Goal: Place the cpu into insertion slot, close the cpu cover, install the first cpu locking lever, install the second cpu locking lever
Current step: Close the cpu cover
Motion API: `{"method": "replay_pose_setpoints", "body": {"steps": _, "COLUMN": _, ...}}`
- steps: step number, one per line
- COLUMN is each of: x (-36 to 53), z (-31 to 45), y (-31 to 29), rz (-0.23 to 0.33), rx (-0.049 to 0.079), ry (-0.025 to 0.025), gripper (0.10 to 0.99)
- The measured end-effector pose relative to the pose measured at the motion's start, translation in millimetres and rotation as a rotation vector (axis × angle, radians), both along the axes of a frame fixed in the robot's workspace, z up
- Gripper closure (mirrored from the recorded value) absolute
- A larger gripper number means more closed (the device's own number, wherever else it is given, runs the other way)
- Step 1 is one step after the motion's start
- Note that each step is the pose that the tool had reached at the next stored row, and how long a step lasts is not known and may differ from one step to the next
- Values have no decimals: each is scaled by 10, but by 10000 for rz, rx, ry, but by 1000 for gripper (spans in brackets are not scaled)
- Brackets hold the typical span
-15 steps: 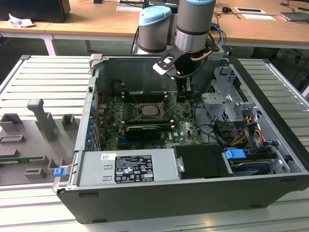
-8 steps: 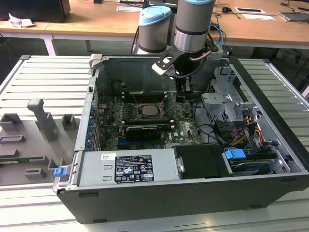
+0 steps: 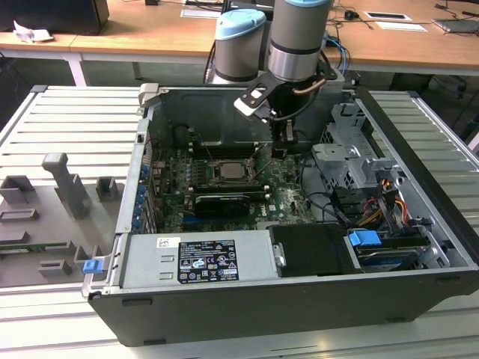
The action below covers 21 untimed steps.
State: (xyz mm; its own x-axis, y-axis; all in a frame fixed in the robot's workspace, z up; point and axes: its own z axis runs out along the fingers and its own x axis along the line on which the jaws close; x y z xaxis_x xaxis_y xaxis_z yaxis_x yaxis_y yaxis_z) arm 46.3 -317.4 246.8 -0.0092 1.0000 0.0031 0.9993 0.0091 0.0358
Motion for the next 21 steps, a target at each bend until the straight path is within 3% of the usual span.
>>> {"method": "replay_pose_setpoints", "body": {"steps": 21, "x": -59, "z": 0, "y": 0, "rz": 1, "rx": 0, "ry": 0, "gripper": 980}}
